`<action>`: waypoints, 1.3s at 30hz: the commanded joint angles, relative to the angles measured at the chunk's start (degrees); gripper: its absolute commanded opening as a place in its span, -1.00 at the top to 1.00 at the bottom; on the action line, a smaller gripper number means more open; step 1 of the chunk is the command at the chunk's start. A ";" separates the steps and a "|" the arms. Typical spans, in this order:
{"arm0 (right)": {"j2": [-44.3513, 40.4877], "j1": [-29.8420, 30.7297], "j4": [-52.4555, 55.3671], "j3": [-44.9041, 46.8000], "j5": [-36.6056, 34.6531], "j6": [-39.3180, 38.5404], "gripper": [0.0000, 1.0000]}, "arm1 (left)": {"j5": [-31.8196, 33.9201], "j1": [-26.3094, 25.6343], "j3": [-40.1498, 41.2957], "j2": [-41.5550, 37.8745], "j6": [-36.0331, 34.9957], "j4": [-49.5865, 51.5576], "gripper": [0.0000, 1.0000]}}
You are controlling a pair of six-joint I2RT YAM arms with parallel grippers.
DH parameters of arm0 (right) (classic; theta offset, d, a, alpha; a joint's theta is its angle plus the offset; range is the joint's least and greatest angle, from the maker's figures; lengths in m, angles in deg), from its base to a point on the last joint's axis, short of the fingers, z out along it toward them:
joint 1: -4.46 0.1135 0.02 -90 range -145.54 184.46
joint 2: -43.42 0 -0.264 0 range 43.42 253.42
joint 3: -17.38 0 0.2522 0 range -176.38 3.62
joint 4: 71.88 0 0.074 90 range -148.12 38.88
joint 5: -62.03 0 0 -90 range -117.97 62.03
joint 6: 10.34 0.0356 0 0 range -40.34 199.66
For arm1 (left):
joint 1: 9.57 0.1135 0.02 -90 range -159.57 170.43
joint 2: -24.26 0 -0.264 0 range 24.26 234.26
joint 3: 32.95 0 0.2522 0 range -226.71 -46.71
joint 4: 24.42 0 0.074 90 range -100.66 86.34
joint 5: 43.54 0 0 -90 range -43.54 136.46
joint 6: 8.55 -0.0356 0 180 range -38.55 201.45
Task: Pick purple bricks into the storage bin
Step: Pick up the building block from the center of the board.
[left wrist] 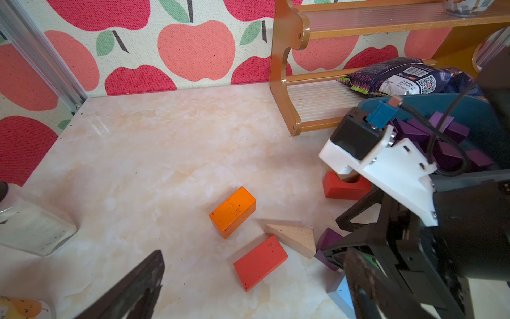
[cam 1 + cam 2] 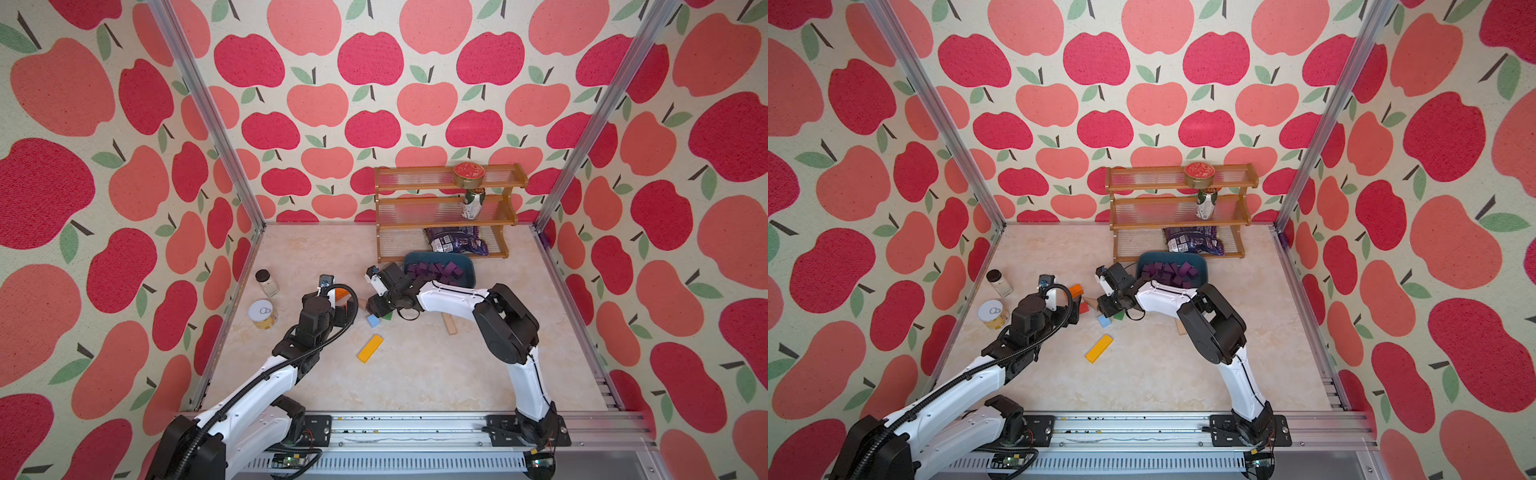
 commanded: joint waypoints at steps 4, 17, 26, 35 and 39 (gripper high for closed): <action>1.45 0.24 2.07 -2.27 -0.98 -0.74 -0.05 | 0.82 0.41 0.20 0.56 1.04 -0.08 -0.99; 3.23 0.42 4.36 -3.93 -2.66 -1.53 0.01 | 0.75 0.52 0.10 0.82 1.07 0.02 -0.99; 3.87 0.42 5.39 -4.31 -3.85 -1.49 0.17 | 0.67 0.59 -0.01 0.78 1.10 0.09 -0.99; 1.49 0.42 3.49 -2.04 -5.07 -1.78 0.41 | 0.63 0.68 -0.07 1.27 1.17 0.03 -0.99; -0.82 0.42 2.46 -0.63 -5.99 -1.91 0.45 | 0.64 0.66 -0.16 1.38 1.27 0.25 -0.99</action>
